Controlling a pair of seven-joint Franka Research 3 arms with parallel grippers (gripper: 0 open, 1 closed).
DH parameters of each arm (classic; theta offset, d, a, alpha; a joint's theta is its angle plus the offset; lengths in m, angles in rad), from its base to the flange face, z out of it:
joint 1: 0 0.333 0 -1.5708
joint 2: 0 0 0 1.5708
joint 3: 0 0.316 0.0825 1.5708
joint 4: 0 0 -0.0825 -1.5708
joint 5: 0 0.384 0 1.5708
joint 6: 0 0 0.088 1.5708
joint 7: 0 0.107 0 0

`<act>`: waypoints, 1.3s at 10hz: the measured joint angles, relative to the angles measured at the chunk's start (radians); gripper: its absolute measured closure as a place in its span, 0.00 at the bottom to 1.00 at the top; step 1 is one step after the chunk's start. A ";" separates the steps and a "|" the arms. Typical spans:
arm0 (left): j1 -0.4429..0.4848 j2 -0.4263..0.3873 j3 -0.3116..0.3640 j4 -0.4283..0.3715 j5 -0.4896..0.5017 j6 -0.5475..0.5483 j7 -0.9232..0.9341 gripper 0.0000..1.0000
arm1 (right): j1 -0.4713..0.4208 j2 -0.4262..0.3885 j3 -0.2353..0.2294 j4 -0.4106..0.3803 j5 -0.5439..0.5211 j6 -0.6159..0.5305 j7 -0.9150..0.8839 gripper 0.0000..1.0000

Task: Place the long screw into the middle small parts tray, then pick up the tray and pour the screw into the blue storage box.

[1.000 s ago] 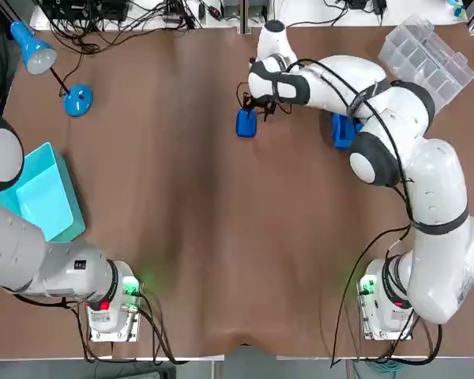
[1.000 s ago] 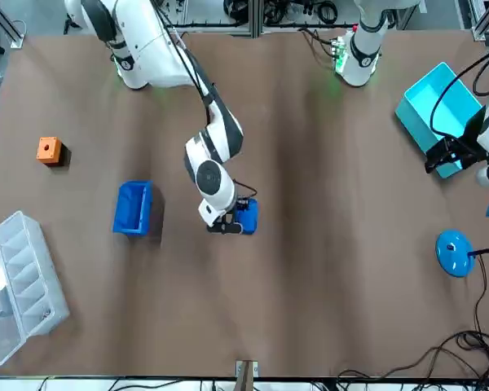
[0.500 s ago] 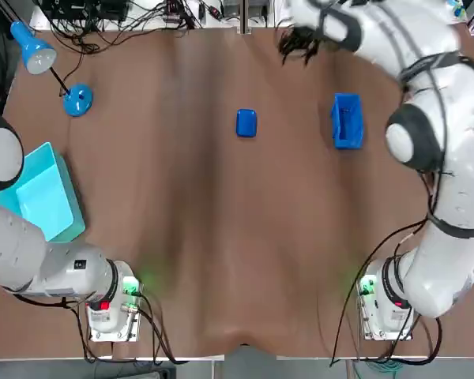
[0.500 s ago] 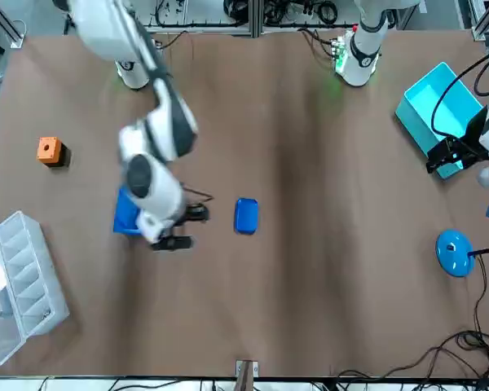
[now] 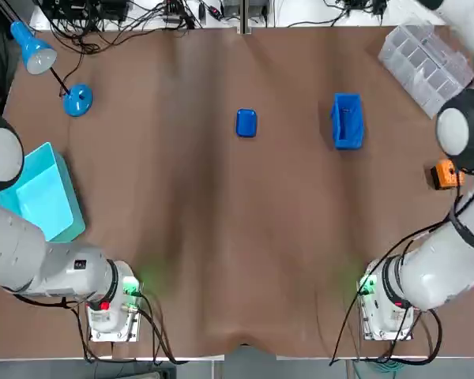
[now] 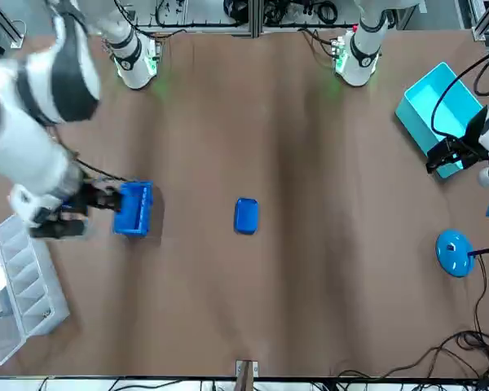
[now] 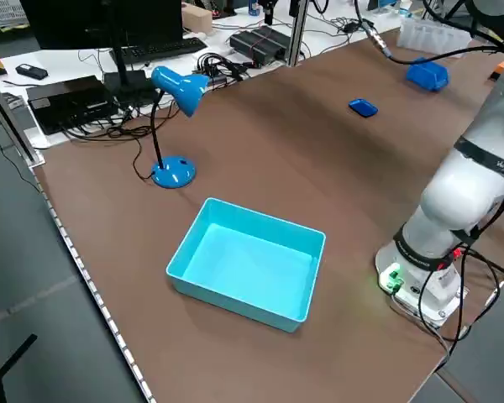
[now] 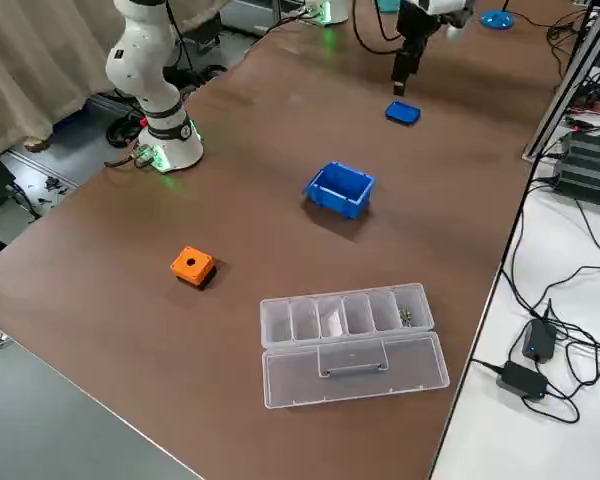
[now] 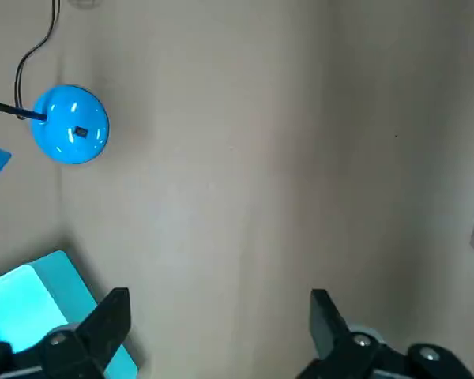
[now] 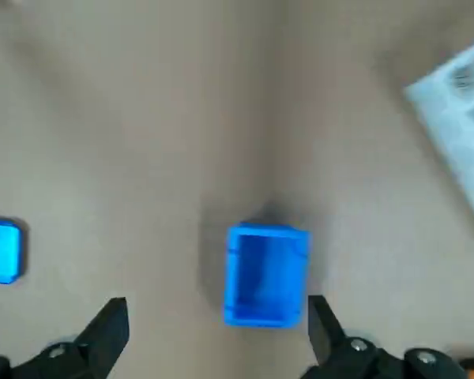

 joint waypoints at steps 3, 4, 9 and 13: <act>0.000 0.000 -0.001 0.000 0.000 0.000 0.000 0.00 | -0.187 -0.124 0.033 -0.003 -0.015 -0.051 -0.174 0.00; 0.000 0.000 -0.001 0.000 0.000 0.000 0.000 0.00 | -0.230 -0.158 0.046 -0.004 -0.015 -0.078 -0.189 0.00; 0.000 0.000 -0.001 0.000 0.000 0.000 -0.001 0.00 | -0.274 -0.213 0.066 -0.056 -0.017 -0.101 -0.197 0.00; 0.001 0.002 -0.001 0.000 -0.004 0.000 -0.001 0.00 | -0.281 -0.213 0.066 -0.056 -0.017 -0.104 -0.192 0.00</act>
